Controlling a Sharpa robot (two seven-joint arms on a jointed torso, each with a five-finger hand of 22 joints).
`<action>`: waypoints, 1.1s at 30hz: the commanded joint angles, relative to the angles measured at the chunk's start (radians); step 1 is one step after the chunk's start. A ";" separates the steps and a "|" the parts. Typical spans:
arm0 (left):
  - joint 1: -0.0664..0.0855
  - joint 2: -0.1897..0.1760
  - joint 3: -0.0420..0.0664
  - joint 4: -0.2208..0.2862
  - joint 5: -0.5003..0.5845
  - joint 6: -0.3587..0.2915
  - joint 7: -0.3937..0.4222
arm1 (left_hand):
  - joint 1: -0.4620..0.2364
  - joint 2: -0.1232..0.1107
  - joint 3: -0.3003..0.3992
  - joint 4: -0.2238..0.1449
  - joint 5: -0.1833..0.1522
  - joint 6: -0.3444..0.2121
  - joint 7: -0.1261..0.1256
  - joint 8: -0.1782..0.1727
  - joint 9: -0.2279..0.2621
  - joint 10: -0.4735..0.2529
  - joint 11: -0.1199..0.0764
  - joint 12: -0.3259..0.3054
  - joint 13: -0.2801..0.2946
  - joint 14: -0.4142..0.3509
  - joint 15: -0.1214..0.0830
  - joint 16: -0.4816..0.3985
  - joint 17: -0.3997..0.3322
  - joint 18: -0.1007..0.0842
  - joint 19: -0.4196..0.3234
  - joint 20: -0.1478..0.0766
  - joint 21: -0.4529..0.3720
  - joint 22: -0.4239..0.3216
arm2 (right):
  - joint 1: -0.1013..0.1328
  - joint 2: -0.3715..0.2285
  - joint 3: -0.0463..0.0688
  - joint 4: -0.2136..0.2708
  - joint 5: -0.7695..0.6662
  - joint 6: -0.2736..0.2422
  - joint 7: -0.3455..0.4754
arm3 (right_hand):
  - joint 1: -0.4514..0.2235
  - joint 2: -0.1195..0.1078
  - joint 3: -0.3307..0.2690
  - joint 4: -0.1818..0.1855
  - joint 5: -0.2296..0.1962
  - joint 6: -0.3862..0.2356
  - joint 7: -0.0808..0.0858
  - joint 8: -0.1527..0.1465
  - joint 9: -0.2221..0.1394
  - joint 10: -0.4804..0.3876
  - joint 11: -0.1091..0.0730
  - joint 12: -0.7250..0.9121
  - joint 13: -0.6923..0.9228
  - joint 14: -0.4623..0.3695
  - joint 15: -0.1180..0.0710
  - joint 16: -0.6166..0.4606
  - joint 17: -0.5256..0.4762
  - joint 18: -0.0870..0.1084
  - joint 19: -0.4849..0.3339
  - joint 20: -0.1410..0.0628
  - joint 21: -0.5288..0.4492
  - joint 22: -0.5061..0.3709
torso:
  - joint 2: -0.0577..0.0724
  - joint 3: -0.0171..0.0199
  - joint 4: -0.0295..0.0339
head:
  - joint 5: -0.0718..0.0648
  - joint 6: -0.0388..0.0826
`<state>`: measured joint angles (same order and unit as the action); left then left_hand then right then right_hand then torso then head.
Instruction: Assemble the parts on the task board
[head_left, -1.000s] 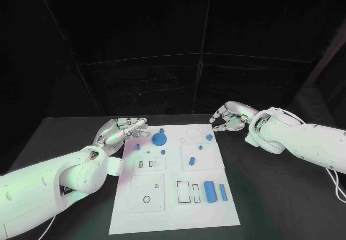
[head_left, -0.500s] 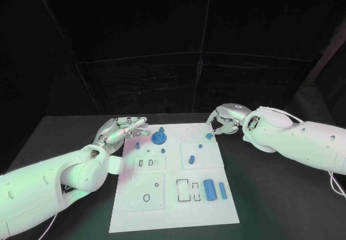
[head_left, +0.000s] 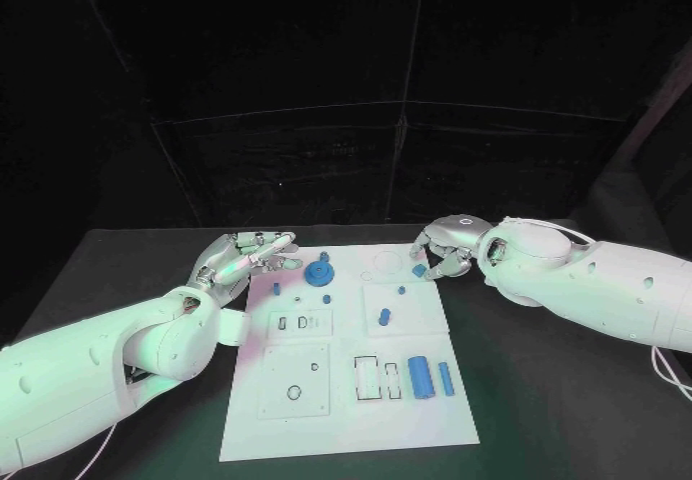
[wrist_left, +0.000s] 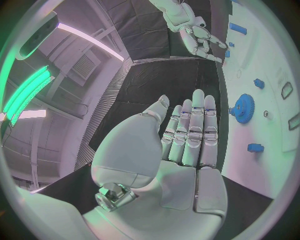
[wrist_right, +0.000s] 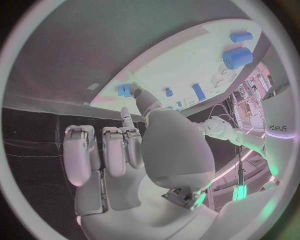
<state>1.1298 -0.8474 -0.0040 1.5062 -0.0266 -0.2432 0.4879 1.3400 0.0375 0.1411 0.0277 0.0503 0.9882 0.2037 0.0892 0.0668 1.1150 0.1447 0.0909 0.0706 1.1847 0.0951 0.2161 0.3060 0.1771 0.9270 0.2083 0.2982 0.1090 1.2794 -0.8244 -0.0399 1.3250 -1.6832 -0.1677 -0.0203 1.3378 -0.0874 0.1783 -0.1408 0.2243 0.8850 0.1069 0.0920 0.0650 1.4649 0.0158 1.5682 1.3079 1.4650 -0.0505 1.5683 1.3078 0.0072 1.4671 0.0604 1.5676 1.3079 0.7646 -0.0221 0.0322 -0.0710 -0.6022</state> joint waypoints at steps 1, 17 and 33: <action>0.001 0.000 0.000 0.000 -0.009 0.015 0.012 | -0.009 -0.004 0.007 0.001 0.004 0.003 0.004 -0.004 -0.001 0.002 0.002 -0.003 -0.001 -0.010 0.000 -0.006 0.001 0.006 -0.003 0.005 -0.004 -0.002 | 0.001 0.003 -0.001 -0.005 -0.031 0.069 -0.018 | 0.009 0.004 -0.004 0.001 -0.003 -0.006 -0.002 -0.004 0.001 0.106 -0.009 0.003 0.263 0.106 -0.008 0.002 0.263 -0.007 0.104 -0.009 0.003 0.263 | 0.000 0.0005 -0.0007 | 0.002 -0.002; 0.001 0.000 0.000 0.001 -0.009 0.014 0.011 | -0.009 -0.004 0.008 0.000 0.004 0.002 0.004 -0.004 -0.001 0.002 0.003 -0.004 -0.001 -0.010 0.000 -0.007 0.002 0.006 -0.003 0.005 -0.004 -0.002 | -0.005 0.032 -0.003 -0.037 -0.031 0.079 -0.009 | 0.010 0.035 0.003 0.012 -0.005 0.059 -0.007 0.022 0.010 0.106 -0.014 0.003 0.263 0.106 -0.014 0.002 0.263 -0.007 0.104 -0.015 0.003 0.263 | 0.000 0.0012 0.0006 | 0.005 -0.003; 0.001 0.001 0.000 -0.001 -0.009 0.014 0.007 | -0.008 -0.003 0.011 -0.001 0.004 0.002 0.005 -0.005 -0.001 0.002 0.003 -0.006 -0.002 -0.009 0.001 -0.009 0.003 0.007 -0.003 0.005 -0.005 -0.003 | -0.008 0.048 -0.003 -0.049 -0.012 0.094 -0.001 | -0.004 0.047 0.005 0.027 -0.011 0.081 -0.008 0.022 0.008 0.106 -0.014 0.003 0.263 0.106 -0.014 0.002 0.263 -0.007 0.104 -0.016 0.003 0.263 | 0.000 0.0010 -0.0007 | 0.006 -0.006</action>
<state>1.1298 -0.8471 -0.0040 1.5052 -0.0271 -0.2429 0.4873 1.3400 0.0375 0.1467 0.0277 0.0503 0.9881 0.2036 0.0893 0.0668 1.1149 0.1447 0.0910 0.0706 1.1846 0.0951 0.2114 0.3073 0.1771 0.9270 0.2083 0.2983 0.1074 1.2721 -0.7771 -0.0411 1.2784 -1.7004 -0.1025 -0.0259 1.3315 -0.0467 0.1840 -0.1184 0.2188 0.9601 0.0993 0.1122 0.0738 1.4649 0.0087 1.5682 1.3078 1.4651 -0.0575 1.5683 1.3075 0.0073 1.4672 0.0536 1.5676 1.3076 0.7644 -0.0210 0.0307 -0.0645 -0.6080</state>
